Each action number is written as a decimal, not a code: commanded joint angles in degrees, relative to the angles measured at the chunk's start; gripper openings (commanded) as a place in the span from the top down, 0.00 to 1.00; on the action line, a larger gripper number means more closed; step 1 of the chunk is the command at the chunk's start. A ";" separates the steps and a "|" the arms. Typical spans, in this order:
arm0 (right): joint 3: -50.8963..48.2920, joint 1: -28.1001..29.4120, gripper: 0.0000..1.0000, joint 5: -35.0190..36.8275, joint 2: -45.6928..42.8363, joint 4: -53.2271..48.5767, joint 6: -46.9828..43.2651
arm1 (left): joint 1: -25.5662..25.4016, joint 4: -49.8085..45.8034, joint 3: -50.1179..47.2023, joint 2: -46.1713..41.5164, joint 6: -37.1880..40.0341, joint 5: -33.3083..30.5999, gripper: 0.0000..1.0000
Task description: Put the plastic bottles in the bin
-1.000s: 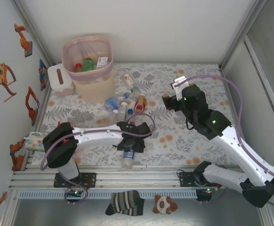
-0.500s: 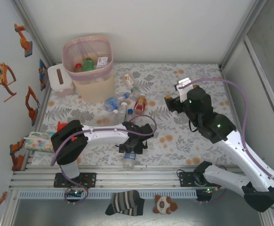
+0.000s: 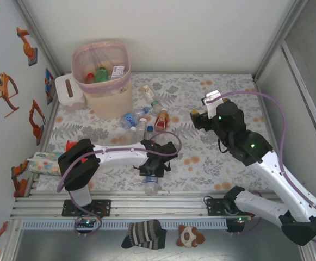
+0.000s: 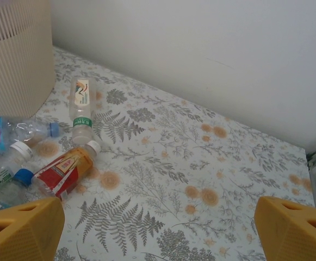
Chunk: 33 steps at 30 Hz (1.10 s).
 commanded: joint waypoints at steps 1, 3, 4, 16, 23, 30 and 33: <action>0.45 -0.33 0.11 -1.79 -0.35 1.90 -0.67 | -0.05 -2.39 3.29 -3.37 1.93 -3.28 0.47; 0.95 -0.33 0.11 -3.34 -0.13 1.77 -0.81 | 0.19 -3.29 4.81 -4.16 3.68 -5.12 0.47; 1.17 -0.35 0.11 -4.18 -0.20 1.62 -0.89 | 0.42 -3.84 5.75 -4.59 4.79 -6.06 0.47; 2.03 -0.33 0.11 -15.66 -3.27 3.27 0.61 | 7.03 -2.75 8.77 -16.79 14.55 -10.71 0.51; 1.93 -0.33 0.11 -18.89 -4.01 6.46 3.12 | 12.91 -1.32 10.33 -24.25 23.43 -12.45 0.51; 3.77 -0.38 0.11 -19.62 -3.24 8.28 3.87 | 21.56 2.55 13.81 -28.56 35.25 -9.63 0.51; 4.82 -0.33 0.11 -18.74 -3.24 8.31 3.86 | 25.58 3.44 16.57 -28.03 40.32 -7.88 0.50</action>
